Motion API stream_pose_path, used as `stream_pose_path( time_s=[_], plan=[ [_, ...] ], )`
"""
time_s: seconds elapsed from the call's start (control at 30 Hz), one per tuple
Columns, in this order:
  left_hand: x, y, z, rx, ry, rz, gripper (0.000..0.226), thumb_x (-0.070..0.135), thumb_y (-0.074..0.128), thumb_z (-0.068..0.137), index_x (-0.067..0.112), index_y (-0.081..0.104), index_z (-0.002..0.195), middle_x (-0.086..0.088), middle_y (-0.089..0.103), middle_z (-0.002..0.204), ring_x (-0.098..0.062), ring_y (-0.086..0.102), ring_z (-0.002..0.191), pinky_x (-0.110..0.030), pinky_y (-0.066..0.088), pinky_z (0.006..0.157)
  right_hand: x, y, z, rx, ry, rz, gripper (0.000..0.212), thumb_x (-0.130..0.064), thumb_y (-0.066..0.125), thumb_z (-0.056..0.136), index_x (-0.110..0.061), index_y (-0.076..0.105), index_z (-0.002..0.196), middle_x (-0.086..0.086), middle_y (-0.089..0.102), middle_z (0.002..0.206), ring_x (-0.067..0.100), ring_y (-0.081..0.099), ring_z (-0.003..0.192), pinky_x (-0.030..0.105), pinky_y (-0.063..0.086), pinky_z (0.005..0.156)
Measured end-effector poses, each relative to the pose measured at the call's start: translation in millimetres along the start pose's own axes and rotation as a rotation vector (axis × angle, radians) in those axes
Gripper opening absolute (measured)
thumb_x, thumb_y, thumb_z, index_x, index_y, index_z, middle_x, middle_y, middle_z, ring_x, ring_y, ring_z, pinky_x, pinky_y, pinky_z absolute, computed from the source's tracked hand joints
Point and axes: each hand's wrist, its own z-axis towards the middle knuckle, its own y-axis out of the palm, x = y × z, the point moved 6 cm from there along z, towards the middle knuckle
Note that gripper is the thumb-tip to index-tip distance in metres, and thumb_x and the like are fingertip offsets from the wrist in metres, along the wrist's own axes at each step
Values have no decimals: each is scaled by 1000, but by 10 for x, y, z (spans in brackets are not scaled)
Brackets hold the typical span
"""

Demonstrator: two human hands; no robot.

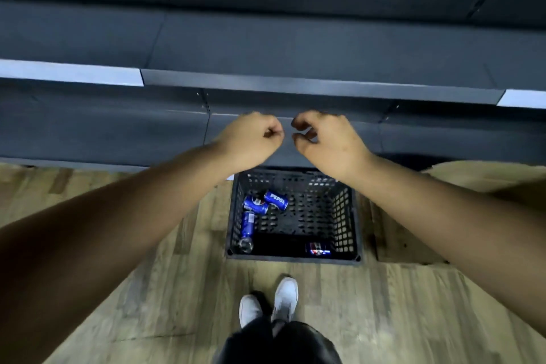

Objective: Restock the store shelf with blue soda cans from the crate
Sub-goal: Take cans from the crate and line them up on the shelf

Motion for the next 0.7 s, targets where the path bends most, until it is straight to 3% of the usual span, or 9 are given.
stream_pose_path(
  time_s=[0.2,0.33,0.47,0.6,0.7],
  plan=[
    [-217,513,196,-86,-70,73,24,13,48,93,7,67,105,-8,68,107,-21,60,100,-20,36,72,604,342,-7,-82,118,89,27,-15,56,89,-10,63,115,5,65,114,21,61,104,30,46,94],
    [-417,938,307,-159,-148,128,27,14,45,93,5,67,104,-12,68,106,-26,60,100,-27,43,79,1048,610,-15,-218,133,86,22,-11,57,88,-8,65,109,8,67,104,18,60,89,19,43,82],
    [-713,1566,410,-296,-208,283,59,30,17,80,-5,62,98,-25,62,104,-37,58,98,-30,40,74,1630,946,-26,-338,170,58,21,-11,57,89,-10,66,107,4,67,98,9,54,80,13,38,74],
    [-1065,2157,442,-354,-345,258,31,14,39,96,1,63,110,-19,62,115,-31,58,103,-27,41,71,2087,1424,-14,-398,222,34,21,-14,55,90,-15,64,109,-4,60,93,11,57,88,16,40,69],
    [-1477,2660,506,-372,-404,170,32,18,44,97,3,60,120,-17,60,121,-29,56,110,-24,41,79,2489,1998,-12,-456,260,33,21,-13,53,88,-15,64,106,2,66,102,18,61,95,25,50,83]
  ],
)
